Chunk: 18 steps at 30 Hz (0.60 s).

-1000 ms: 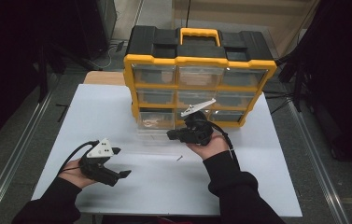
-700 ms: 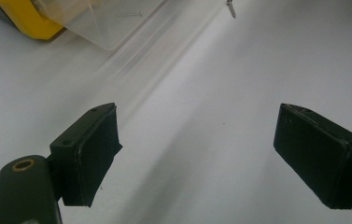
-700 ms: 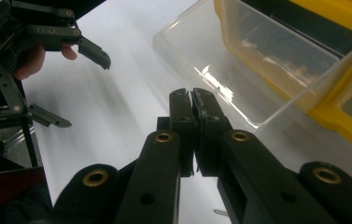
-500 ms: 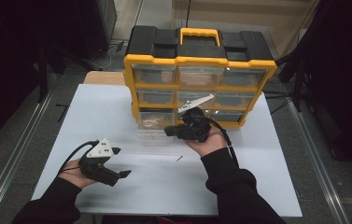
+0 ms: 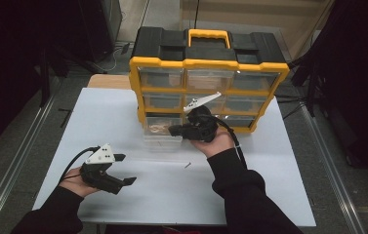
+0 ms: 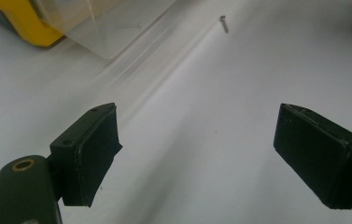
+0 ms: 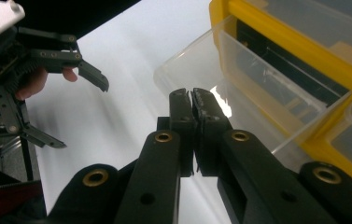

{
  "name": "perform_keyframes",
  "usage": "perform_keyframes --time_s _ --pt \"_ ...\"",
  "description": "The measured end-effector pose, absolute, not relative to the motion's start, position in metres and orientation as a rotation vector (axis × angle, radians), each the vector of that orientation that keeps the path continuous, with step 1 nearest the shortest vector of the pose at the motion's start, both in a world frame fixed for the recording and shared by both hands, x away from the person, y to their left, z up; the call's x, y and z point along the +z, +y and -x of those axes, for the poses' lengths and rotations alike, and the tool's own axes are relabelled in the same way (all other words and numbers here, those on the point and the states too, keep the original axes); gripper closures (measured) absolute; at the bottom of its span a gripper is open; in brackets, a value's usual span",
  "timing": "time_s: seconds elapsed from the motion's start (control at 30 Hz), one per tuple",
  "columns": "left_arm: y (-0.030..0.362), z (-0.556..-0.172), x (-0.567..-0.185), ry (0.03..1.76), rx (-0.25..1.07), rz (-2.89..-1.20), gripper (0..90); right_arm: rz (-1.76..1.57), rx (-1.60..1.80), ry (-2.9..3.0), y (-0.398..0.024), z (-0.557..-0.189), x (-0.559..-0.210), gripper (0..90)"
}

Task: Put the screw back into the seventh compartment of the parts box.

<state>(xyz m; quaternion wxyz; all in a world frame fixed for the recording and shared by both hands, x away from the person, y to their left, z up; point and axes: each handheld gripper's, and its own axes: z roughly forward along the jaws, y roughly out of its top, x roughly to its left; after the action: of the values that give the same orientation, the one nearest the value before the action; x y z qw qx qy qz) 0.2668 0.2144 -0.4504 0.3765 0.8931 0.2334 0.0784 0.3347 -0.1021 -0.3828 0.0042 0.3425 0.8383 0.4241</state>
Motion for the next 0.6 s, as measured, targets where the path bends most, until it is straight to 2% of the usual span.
perform_keyframes --time_s 0.6 --pt "0.213 -0.265 -0.452 0.592 0.193 -2.297 14.0 -1.058 1.336 2.585 -0.091 -0.349 -0.378 89.2"
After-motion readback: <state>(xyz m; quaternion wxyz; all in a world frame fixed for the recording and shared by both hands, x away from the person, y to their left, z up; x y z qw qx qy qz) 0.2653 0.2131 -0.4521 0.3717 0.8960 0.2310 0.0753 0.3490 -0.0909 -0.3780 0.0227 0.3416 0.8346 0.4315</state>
